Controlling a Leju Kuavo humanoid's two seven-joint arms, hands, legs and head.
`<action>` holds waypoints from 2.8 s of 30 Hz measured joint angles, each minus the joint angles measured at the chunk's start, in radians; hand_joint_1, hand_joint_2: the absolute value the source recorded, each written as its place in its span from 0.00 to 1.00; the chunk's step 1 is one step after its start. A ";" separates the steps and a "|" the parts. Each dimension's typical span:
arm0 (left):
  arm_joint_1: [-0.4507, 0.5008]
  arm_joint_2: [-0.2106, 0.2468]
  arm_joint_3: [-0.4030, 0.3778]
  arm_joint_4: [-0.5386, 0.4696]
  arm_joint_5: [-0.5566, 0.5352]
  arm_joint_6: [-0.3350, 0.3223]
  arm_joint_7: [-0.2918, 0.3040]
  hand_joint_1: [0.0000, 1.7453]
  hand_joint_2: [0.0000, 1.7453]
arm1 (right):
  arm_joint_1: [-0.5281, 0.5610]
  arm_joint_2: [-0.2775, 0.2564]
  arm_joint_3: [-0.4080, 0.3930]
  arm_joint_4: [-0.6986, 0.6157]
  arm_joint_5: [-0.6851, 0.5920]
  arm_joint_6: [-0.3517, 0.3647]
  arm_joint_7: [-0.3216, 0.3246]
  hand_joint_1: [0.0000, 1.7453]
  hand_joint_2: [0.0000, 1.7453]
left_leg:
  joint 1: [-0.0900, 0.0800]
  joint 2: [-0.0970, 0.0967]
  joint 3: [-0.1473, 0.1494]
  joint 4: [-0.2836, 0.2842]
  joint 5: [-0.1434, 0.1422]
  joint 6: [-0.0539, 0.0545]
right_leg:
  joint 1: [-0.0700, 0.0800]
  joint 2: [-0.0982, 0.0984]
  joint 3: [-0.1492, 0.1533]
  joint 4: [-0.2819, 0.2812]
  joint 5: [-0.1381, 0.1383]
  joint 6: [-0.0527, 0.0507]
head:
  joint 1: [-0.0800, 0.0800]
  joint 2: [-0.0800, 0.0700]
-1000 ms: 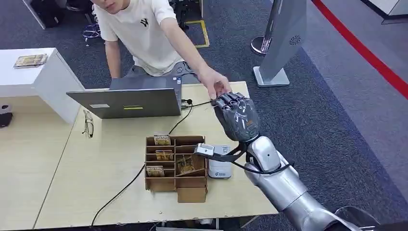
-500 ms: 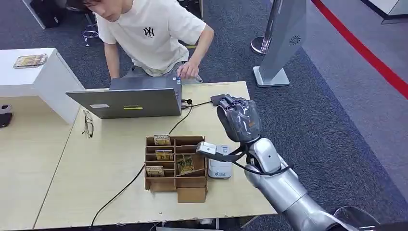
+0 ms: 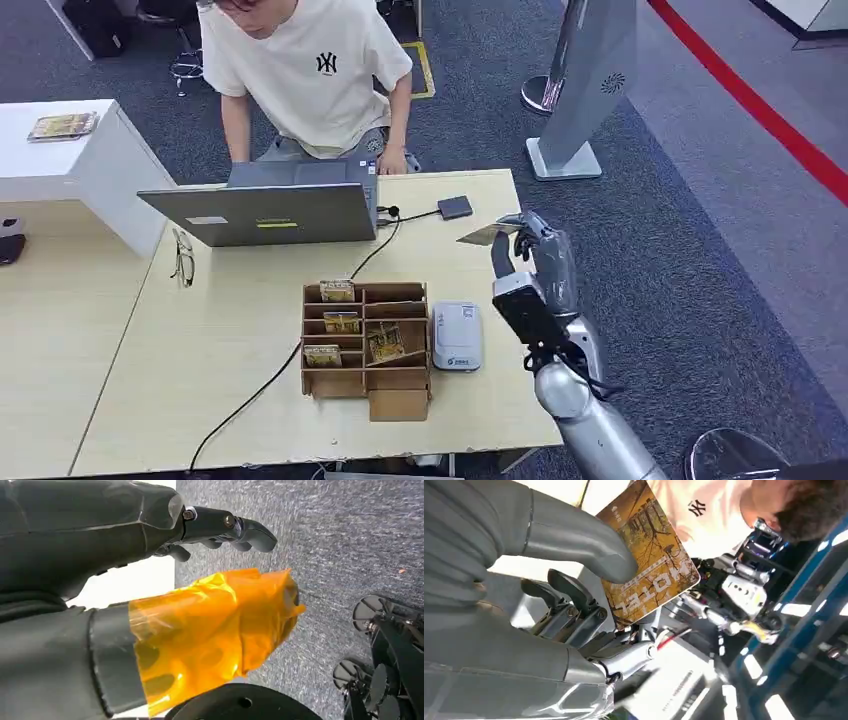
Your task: Pass the card to the sensor for recognition and then transmit it.
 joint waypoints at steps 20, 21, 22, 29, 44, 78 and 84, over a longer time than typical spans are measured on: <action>0.003 -0.082 0.063 -0.113 0.069 -0.009 0.022 0.00 0.00 | 0.251 -0.019 -0.134 -0.102 -0.084 0.261 0.123 1.00 1.00 | 0.000 0.001 0.000 0.000 0.000 0.001 | 0.000 0.000 0.000 0.000 0.000 0.000 | 0.000 0.000; 0.003 -0.082 0.063 -0.113 0.067 -0.009 0.022 0.00 0.00 | 0.249 -0.022 -0.121 -0.086 -0.083 0.283 0.127 1.00 1.00 | 0.000 0.001 0.000 0.000 0.000 0.001 | 0.000 0.000 0.000 0.000 0.000 0.000 | 0.000 0.000; 0.003 -0.082 0.063 -0.113 0.064 -0.009 0.022 0.00 0.00 | 0.246 -0.025 -0.105 -0.065 -0.079 0.302 0.132 1.00 1.00 | 0.000 0.001 0.000 0.000 0.000 0.001 | 0.000 0.000 0.000 0.000 0.000 0.000 | 0.000 0.000; 0.002 -0.070 0.063 -0.113 0.043 -0.004 0.022 0.00 0.00 | 0.200 -0.026 -0.001 0.075 -0.084 0.375 0.137 1.00 1.00 | 0.000 0.001 0.000 0.000 0.000 0.001 | 0.000 0.000 0.000 0.000 0.000 0.000 | 0.000 0.000; 0.000 -0.029 0.063 -0.070 0.032 0.022 0.012 0.00 0.00 | 0.082 -0.027 0.093 0.278 -0.088 0.391 0.135 1.00 1.00 | 0.000 0.001 0.001 0.000 0.000 0.001 | 0.000 0.002 0.000 0.000 0.000 0.000 | 0.000 0.000; -0.001 -0.039 0.063 -0.069 0.055 -0.006 0.024 0.00 0.00 | 0.026 -0.068 -0.054 0.294 -0.067 0.449 0.134 1.00 1.00 | 0.000 0.001 0.000 0.001 0.000 0.001 | 0.000 0.001 0.000 0.000 0.000 0.000 | 0.000 0.000; -0.001 -0.041 0.063 -0.069 0.057 -0.005 0.027 0.00 0.00 | 0.025 -0.068 -0.054 0.294 -0.073 0.437 0.133 1.00 1.00 | 0.000 0.001 0.000 0.001 0.000 0.001 | 0.000 0.001 0.000 0.000 0.000 0.000 | 0.000 0.000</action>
